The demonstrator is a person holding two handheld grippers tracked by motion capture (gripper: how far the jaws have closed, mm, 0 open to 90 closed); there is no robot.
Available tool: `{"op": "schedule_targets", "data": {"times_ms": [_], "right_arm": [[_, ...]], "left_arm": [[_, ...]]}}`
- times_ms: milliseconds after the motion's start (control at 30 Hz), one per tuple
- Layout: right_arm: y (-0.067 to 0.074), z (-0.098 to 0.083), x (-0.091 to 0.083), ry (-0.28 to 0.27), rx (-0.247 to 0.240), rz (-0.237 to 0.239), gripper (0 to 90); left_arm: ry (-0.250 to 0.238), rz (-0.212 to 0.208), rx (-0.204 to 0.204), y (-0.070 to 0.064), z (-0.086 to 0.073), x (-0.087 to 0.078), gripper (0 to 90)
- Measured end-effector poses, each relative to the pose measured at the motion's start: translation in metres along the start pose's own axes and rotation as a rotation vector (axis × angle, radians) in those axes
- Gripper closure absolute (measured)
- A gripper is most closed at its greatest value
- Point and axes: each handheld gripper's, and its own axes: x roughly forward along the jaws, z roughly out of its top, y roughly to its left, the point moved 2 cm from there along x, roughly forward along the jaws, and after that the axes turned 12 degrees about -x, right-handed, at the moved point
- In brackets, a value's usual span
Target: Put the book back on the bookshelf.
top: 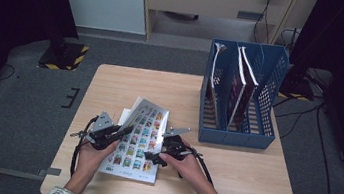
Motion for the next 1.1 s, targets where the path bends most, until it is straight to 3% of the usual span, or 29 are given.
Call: {"op": "schedule_targets", "data": {"times_ms": [100, 267, 367, 467, 567, 633, 700, 733, 867, 1100], "right_arm": [[0.000, 0.000, 0.001, 0.001, -0.006, -0.002, 5.4], [0.000, 0.000, 0.001, 0.000, -0.007, -0.005, 5.7], [0.000, -0.001, 0.001, 0.003, -0.015, -0.010, 5.6], [0.000, -0.001, 0.000, 0.008, -0.018, -0.013, 5.7], [0.000, -0.001, 0.000, 0.010, -0.028, -0.028, 5.6], [0.000, -0.001, 0.000, 0.011, -0.029, -0.029, 5.6], [0.000, -0.001, 0.000, 0.010, -0.027, -0.026, 5.7], [-0.001, -0.001, 0.000, 0.007, -0.025, -0.022, 5.9], [-0.001, -0.001, 0.000, 0.007, -0.020, -0.031, 6.8], [0.000, -0.001, 0.000, 0.007, -0.020, -0.042, 8.4]], "left_arm": [[0.011, 0.002, -0.045, 0.007, -0.003, 0.003, 81.9], [0.062, 0.042, -0.087, 0.020, -0.011, 0.012, 79.8], [0.116, 0.098, -0.062, 0.025, -0.017, 0.021, 76.5], [0.154, 0.140, -0.068, 0.031, -0.020, 0.026, 68.4], [0.157, 0.185, -0.091, 0.040, -0.023, 0.026, 59.0], [0.154, 0.257, -0.099, 0.046, -0.022, 0.022, 49.3], [0.110, 0.263, -0.100, 0.052, -0.019, 0.014, 46.2], [0.102, 0.289, -0.106, 0.053, -0.018, 0.010, 44.4], [0.134, 0.292, -0.079, 0.054, -0.022, 0.005, 45.2], [0.207, 0.278, -0.077, 0.053, -0.033, 0.019, 34.7]]}}
